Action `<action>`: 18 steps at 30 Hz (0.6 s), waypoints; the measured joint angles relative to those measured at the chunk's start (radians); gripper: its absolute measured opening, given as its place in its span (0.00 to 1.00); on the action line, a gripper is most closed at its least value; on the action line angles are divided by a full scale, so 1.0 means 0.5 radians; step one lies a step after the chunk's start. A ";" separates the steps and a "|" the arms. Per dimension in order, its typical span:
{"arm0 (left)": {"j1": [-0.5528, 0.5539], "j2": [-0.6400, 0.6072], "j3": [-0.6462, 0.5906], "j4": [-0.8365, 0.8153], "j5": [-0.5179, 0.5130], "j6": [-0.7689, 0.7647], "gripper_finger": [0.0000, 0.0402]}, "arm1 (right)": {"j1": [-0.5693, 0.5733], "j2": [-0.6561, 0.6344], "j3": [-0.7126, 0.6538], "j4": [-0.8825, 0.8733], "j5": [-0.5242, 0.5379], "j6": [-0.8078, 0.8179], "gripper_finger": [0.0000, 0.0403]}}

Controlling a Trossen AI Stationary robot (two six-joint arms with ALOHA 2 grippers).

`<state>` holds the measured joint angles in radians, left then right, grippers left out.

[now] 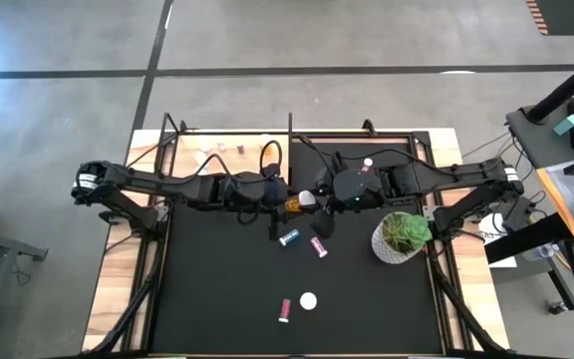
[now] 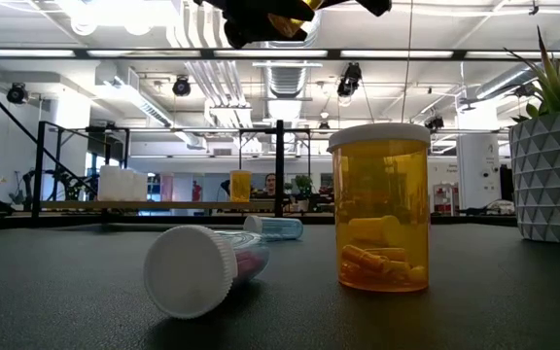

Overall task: Pick and place medicine bottles onto shelf by color
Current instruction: Put the right orange pill bottle into the shelf

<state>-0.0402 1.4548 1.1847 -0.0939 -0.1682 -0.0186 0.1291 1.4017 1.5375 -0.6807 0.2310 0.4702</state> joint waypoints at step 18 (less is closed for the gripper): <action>0.001 0.027 -0.001 0.069 0.005 -0.004 0.53 | 0.002 0.010 -0.002 -0.037 0.011 0.054 0.49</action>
<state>-0.0399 1.4682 1.1843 -0.0593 -0.1659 -0.0207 0.1299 1.4067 1.5364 -0.6991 0.2363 0.4973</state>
